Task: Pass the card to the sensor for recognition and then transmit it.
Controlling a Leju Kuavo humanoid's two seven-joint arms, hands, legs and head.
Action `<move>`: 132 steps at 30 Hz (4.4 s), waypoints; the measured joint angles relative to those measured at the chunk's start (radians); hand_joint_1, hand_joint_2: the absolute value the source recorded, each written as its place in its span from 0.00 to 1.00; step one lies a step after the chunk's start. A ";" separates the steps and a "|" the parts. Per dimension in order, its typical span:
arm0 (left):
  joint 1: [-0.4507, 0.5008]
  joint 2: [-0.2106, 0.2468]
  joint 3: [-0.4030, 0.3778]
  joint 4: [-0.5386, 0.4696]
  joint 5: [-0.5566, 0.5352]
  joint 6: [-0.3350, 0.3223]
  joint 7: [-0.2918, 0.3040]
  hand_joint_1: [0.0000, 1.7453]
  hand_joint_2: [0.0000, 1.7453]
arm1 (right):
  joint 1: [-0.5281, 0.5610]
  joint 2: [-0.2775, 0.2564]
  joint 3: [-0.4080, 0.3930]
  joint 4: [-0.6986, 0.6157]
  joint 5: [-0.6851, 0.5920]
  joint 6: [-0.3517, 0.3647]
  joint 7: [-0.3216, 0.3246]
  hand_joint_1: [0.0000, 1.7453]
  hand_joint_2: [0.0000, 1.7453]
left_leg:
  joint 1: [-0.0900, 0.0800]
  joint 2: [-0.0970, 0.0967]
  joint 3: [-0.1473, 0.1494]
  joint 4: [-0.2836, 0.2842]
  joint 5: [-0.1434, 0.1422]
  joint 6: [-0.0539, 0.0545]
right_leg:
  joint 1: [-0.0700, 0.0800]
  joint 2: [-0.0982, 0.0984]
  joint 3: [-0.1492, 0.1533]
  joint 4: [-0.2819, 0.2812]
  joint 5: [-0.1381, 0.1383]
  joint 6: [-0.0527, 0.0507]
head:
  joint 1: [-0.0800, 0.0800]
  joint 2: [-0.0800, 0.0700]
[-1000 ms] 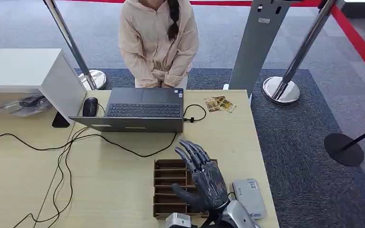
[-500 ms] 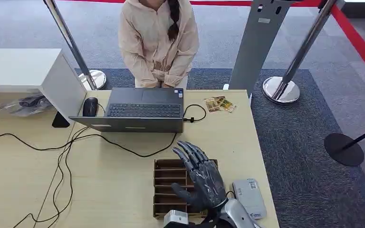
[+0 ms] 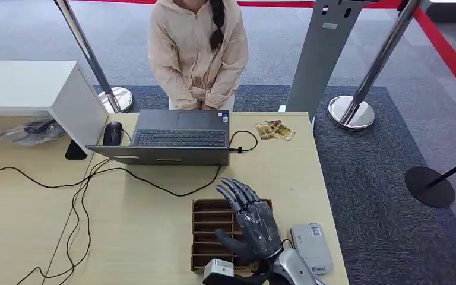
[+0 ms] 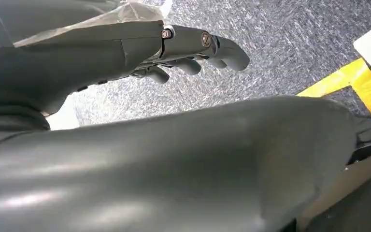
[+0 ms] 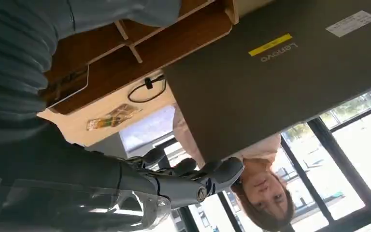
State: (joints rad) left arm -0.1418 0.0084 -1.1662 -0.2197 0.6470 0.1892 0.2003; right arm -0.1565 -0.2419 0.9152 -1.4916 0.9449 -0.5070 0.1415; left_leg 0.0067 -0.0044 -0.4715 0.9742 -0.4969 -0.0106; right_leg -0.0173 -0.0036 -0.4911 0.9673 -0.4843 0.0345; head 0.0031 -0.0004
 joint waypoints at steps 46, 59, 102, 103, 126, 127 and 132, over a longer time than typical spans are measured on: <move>0.000 -0.005 -0.023 0.000 0.024 0.002 -0.031 0.00 0.00 | -0.006 0.014 -0.033 0.067 0.002 0.012 0.061 0.88 1.00 | 0.000 0.000 0.000 0.000 0.000 0.000 | 0.000 0.000 0.000 0.000 0.000 0.000 | 0.000 0.000; 0.000 -0.005 -0.023 0.000 0.026 0.003 -0.042 0.00 0.00 | -0.006 0.014 -0.044 0.067 0.008 0.011 0.065 0.85 1.00 | 0.000 0.000 0.000 0.000 0.000 0.000 | 0.000 0.000 0.000 0.000 0.000 0.000 | 0.000 0.000; -0.001 -0.008 -0.043 0.000 0.050 0.010 -0.063 0.00 0.00 | -0.018 0.014 -0.100 0.008 0.048 0.107 0.047 0.00 1.00 | 0.000 0.000 0.000 0.000 0.000 0.000 | 0.000 0.000 0.000 0.000 0.000 0.000 | 0.000 0.000; -0.001 -0.008 -0.044 0.000 0.050 0.010 -0.063 0.00 0.00 | -0.018 0.013 -0.100 0.006 0.048 0.108 0.047 0.00 1.00 | 0.000 0.000 0.000 0.000 0.000 0.000 | 0.000 0.000 0.000 0.000 0.000 0.000 | 0.000 0.000; -0.001 -0.005 -0.049 0.000 0.061 0.010 -0.069 0.00 0.00 | -0.015 -0.040 -0.097 -0.007 0.079 0.119 0.090 0.00 1.00 | 0.000 0.000 0.000 0.000 0.000 0.000 | 0.000 0.000 0.000 0.000 0.000 0.000 | 0.000 0.000; -0.001 -0.004 -0.049 0.000 0.062 0.010 -0.069 0.00 0.00 | -0.015 -0.044 -0.097 -0.007 0.081 0.120 0.090 0.00 1.00 | 0.000 0.000 0.000 0.000 0.000 0.000 | 0.000 0.000 0.000 0.000 0.000 0.000 | 0.000 0.000; -0.001 -0.001 -0.049 0.000 0.064 0.008 -0.069 0.00 0.00 | -0.013 -0.062 -0.100 -0.021 0.100 0.150 0.109 0.00 1.00 | 0.000 0.000 0.000 0.000 0.000 0.000 | 0.000 0.000 0.000 0.000 0.000 0.000 | 0.000 0.000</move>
State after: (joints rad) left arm -0.1432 0.0076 -1.2150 -0.2197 0.7111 0.1972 0.1308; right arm -0.1700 -0.3041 0.8156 -1.5129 1.0445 -0.3574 0.2503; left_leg 0.0067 -0.0043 -0.4712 0.9743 -0.4969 -0.0106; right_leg -0.0173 -0.0036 -0.4913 0.9674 -0.4843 0.0345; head 0.0030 -0.0004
